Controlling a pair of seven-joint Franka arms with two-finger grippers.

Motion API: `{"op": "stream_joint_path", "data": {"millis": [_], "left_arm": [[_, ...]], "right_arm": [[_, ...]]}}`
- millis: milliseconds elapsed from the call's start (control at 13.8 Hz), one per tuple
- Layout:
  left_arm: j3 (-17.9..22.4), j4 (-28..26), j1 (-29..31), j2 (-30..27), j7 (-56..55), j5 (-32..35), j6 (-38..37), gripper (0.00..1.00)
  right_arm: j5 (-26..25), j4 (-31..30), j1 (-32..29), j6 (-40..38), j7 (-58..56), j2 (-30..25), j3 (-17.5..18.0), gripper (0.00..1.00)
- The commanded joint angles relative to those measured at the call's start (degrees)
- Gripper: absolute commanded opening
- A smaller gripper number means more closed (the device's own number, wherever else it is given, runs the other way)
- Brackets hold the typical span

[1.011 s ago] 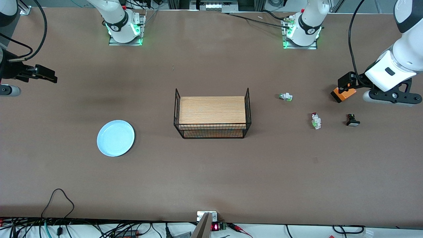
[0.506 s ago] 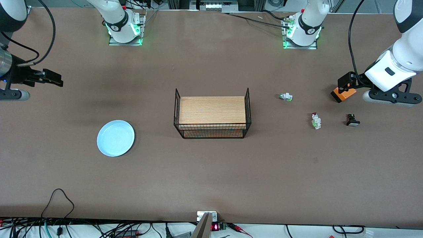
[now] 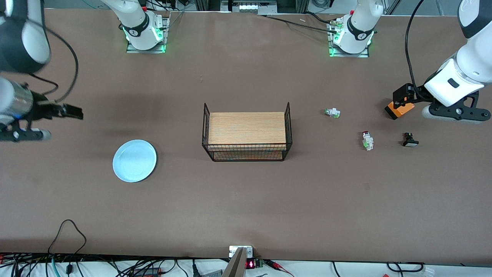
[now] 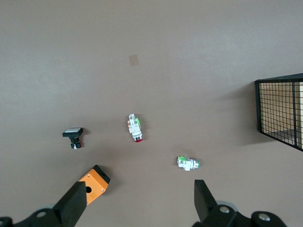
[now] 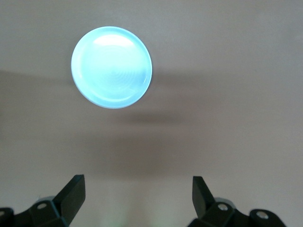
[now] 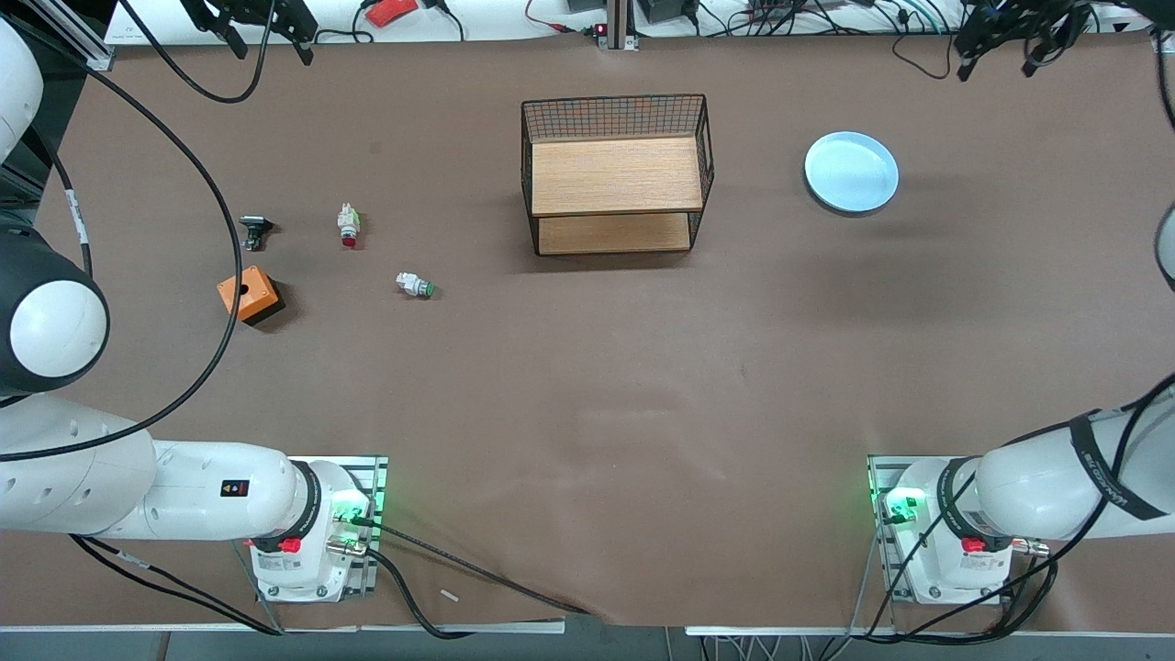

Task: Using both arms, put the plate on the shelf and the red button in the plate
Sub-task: 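Reach the right gripper toward the light-blue plate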

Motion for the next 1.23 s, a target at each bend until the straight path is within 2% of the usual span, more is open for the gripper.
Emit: {"op": "stream_joint_path", "data": {"millis": [0,650,867,1156], "left_arm": [[0.1,2.1,0.1,0.9,1.1,0.7,-1.3,1.0],[0.0,2.1,-0.4,0.8,1.0,0.7,-1.4,1.0],[0.0,2.1,-0.2,0.9,1.0,0.7,-1.4,1.0],[0.1,2.0,-0.1,0.9,1.0,0.6,-1.4,1.0]], "right_arm": [[0.3,2.2,-0.1,3.5,0.9,6.4,0.0,1.0],[1.4,2.2,-0.7,11.2,0.9,16.4,-0.1,1.0],[1.8,2.2,-3.7,21.0,0.0,22.2,-0.1,1.0],[1.9,2.1,-4.3,26.3,0.6,25.4,0.4,1.0]]}}
